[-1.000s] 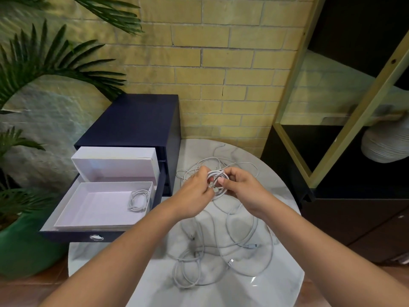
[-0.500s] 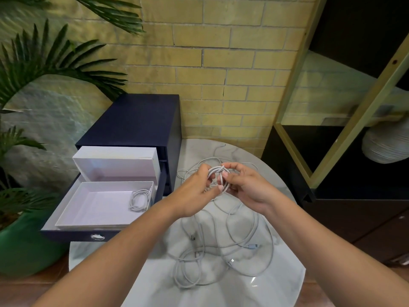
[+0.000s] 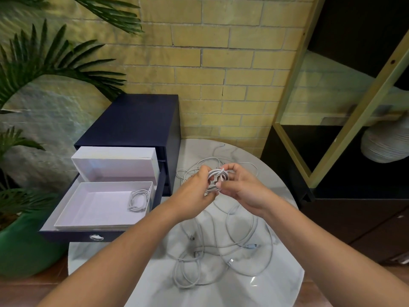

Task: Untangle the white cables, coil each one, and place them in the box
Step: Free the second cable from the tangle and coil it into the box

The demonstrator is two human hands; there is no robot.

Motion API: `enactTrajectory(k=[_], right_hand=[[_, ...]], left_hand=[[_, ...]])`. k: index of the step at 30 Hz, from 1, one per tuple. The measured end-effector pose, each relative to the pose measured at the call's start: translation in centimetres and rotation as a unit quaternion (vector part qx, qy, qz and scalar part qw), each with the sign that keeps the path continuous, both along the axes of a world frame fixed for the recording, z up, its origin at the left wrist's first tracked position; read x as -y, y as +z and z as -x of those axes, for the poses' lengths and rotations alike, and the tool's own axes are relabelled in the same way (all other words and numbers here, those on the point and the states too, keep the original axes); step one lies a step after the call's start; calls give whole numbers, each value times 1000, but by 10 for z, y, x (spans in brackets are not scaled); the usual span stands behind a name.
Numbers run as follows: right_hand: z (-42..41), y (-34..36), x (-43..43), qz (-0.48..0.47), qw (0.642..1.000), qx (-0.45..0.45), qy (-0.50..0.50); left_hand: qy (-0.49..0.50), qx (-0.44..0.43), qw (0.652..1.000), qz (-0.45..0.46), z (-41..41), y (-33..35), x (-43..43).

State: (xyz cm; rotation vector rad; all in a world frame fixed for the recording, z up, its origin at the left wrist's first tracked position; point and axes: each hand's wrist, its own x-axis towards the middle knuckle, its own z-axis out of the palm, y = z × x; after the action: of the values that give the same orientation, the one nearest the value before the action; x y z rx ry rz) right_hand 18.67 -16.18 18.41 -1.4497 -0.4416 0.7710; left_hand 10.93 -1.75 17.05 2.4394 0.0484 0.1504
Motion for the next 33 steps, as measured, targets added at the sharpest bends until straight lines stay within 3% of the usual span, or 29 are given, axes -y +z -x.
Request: enactTrajectory(k=[4, 24, 33], right_hand=[[5, -5, -5, 32, 995, 87, -36], [4, -8, -5, 2, 982, 155, -106], [13, -18, -12, 13, 906, 333, -262]], left_hand=[[19, 21, 1000, -5, -3, -2, 3], [44, 39, 992, 112, -6, 4, 16], [62, 85, 982, 156, -7, 11, 28]])
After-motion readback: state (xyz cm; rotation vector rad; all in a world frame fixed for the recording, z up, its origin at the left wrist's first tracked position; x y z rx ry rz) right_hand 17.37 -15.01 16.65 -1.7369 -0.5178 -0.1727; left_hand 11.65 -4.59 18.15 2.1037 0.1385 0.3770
